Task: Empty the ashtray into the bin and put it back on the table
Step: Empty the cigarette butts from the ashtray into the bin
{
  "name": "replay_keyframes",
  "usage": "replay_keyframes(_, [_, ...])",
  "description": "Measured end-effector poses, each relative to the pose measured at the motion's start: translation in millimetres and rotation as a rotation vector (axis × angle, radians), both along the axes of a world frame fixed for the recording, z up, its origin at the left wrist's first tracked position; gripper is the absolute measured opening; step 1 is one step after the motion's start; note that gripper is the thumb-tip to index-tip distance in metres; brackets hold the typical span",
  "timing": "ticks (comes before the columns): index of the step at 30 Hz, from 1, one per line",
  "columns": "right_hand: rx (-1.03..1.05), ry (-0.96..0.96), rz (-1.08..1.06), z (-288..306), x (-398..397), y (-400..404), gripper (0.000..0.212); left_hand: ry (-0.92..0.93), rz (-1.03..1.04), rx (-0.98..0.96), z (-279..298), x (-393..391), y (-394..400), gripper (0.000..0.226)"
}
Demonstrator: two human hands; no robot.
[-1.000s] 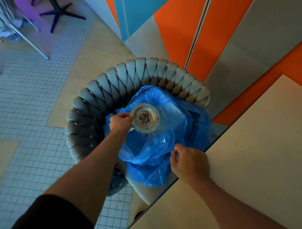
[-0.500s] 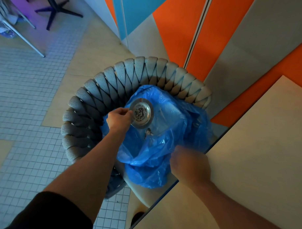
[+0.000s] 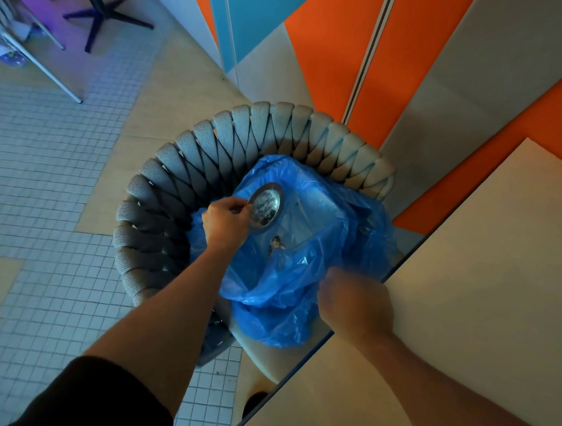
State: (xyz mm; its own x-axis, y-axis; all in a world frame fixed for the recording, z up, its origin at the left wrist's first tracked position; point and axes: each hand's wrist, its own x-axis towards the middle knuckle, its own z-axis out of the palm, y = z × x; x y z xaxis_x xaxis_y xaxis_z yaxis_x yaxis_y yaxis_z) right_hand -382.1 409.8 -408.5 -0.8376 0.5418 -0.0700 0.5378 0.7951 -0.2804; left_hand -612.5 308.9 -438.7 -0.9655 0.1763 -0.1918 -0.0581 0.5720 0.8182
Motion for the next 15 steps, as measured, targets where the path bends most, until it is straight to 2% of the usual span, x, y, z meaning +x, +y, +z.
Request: replay_keyframes(15, [-0.013, -0.012, 0.002, 2.0, -0.8, -0.2, 0.021, 0.165, -0.133, -0.055, 4.0, 8.6, -0.2, 0.01])
